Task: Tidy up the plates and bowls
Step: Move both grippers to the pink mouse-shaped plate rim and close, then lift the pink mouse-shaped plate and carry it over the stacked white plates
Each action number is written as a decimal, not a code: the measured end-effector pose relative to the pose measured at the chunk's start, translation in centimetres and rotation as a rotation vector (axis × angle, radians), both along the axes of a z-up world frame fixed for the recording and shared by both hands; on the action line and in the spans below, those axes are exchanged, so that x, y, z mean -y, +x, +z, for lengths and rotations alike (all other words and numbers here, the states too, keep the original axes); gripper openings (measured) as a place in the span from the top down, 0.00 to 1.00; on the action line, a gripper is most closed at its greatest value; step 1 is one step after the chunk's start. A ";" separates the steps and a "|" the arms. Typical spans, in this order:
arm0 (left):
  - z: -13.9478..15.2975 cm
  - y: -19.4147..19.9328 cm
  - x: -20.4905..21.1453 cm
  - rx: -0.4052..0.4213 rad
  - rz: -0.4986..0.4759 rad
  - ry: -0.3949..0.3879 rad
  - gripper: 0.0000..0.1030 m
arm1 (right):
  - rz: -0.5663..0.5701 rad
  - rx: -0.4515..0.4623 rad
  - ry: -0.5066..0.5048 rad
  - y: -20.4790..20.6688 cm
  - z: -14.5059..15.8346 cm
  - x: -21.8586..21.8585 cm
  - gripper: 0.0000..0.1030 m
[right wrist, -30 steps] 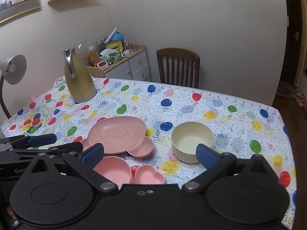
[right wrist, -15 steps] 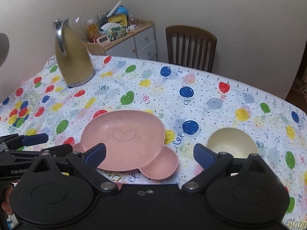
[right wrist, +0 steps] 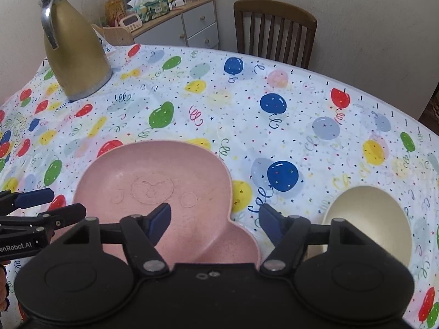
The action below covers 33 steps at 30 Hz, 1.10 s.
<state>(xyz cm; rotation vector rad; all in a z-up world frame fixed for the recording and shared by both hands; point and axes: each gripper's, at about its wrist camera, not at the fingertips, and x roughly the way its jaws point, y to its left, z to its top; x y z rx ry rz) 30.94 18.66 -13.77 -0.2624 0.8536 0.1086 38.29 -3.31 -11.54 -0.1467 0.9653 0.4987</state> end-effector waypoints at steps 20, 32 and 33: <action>-1.7 1.8 -1.3 -0.059 0.058 -0.043 0.89 | -0.016 -0.061 -0.025 2.4 -2.4 -0.5 0.88; 0.5 1.1 -0.2 -0.012 0.051 -0.064 0.89 | -0.087 0.005 -0.060 1.0 0.1 -0.1 0.92; 0.9 1.0 -0.1 -0.005 0.049 -0.067 0.89 | -0.091 0.013 -0.059 0.9 0.4 0.1 0.92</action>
